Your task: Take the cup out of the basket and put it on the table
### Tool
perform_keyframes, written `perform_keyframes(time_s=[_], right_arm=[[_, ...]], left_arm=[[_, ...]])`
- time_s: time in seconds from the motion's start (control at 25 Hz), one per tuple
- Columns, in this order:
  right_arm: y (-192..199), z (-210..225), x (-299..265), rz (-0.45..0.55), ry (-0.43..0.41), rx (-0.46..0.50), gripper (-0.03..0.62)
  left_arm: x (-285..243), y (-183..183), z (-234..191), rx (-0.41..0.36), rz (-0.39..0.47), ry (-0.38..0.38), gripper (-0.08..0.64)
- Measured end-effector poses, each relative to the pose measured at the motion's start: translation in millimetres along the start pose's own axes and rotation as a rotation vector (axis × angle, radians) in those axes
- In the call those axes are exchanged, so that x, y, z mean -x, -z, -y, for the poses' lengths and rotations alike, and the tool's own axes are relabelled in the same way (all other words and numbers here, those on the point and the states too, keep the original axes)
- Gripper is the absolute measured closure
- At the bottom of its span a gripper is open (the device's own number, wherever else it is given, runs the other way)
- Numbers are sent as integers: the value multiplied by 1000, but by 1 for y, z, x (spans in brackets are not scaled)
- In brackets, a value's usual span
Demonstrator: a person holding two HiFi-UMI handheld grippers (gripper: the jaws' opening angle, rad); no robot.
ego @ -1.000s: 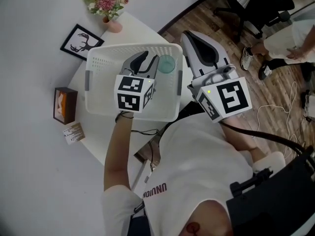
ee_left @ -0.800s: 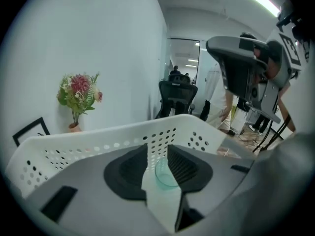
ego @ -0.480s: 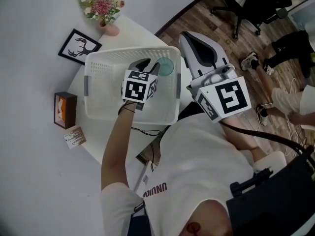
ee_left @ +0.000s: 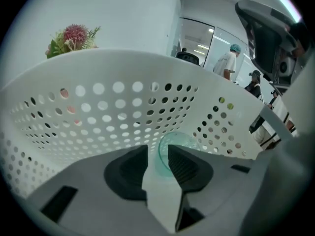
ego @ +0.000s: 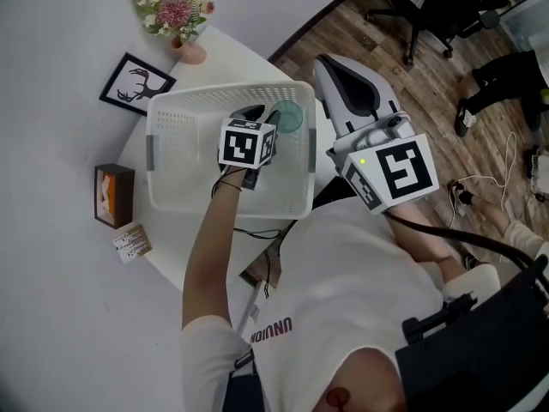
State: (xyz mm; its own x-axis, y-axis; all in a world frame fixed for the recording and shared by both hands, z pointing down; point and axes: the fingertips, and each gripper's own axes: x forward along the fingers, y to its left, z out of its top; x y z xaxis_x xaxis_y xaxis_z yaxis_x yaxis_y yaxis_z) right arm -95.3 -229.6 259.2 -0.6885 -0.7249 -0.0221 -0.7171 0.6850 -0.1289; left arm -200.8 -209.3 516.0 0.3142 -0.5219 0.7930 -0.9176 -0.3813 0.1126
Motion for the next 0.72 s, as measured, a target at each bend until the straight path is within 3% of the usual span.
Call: perform_keyframes(time_s=[0.48, 0.72], right_arm=[[-1, 0, 0, 1, 9, 3, 572], [0, -1, 0, 0, 9, 4, 572]], left_arm=[[-8, 7, 1, 61, -20, 19, 434], [-9, 9, 2, 68, -26, 19, 491]])
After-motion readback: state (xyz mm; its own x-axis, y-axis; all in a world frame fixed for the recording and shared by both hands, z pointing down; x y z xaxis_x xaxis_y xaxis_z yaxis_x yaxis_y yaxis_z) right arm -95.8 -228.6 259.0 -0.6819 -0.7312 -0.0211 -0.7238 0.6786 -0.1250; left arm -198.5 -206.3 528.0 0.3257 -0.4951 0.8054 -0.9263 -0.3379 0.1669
